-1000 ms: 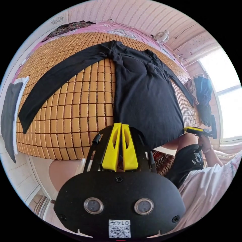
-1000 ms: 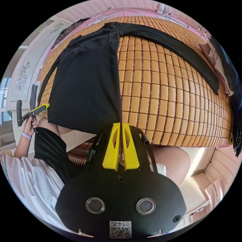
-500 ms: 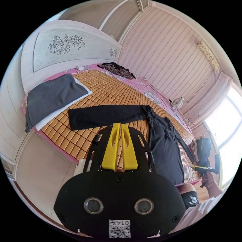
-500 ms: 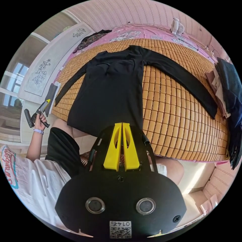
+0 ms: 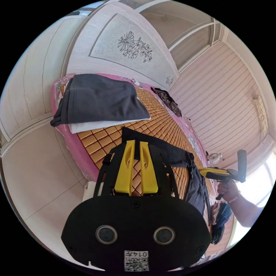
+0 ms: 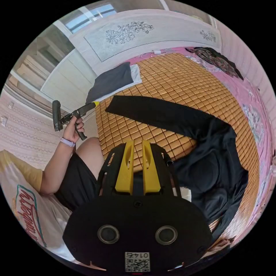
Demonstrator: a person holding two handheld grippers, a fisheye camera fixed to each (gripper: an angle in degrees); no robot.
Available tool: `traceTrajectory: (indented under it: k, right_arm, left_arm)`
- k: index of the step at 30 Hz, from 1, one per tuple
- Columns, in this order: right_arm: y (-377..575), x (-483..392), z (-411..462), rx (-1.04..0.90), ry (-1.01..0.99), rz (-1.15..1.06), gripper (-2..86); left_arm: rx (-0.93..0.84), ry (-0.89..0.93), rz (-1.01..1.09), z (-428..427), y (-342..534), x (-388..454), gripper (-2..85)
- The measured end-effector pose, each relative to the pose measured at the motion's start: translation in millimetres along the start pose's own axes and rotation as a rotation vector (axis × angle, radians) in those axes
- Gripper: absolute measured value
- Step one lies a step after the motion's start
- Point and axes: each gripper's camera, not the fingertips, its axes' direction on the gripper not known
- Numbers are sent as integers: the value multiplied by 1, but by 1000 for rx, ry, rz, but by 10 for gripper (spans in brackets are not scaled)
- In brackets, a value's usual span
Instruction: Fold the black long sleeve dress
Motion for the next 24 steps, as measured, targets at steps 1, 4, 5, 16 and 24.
traceTrajectory:
  k: [1,4,5,16,24]
  right_arm:
    - [-13,-4,7,-5,4,-21,55]
    - [-70,-24,43,-50,42,-116,61]
    - [-90,-32,58,-75,60,-149,62]
    - [-190,-77,159,-164,242,-220,82]
    - [-186,-98,178,-169,301,-264,-2]
  left_arm:
    - [-14,-18,9,4,-3,-4,33]
    - [-32,-62,43,19,-10,-6,21]
    - [-30,-57,47,22,-11,-6,16]
    - [-267,-96,132,96,-25,-4,9]
    - [-264,-128,172,122,-19,3,-9]
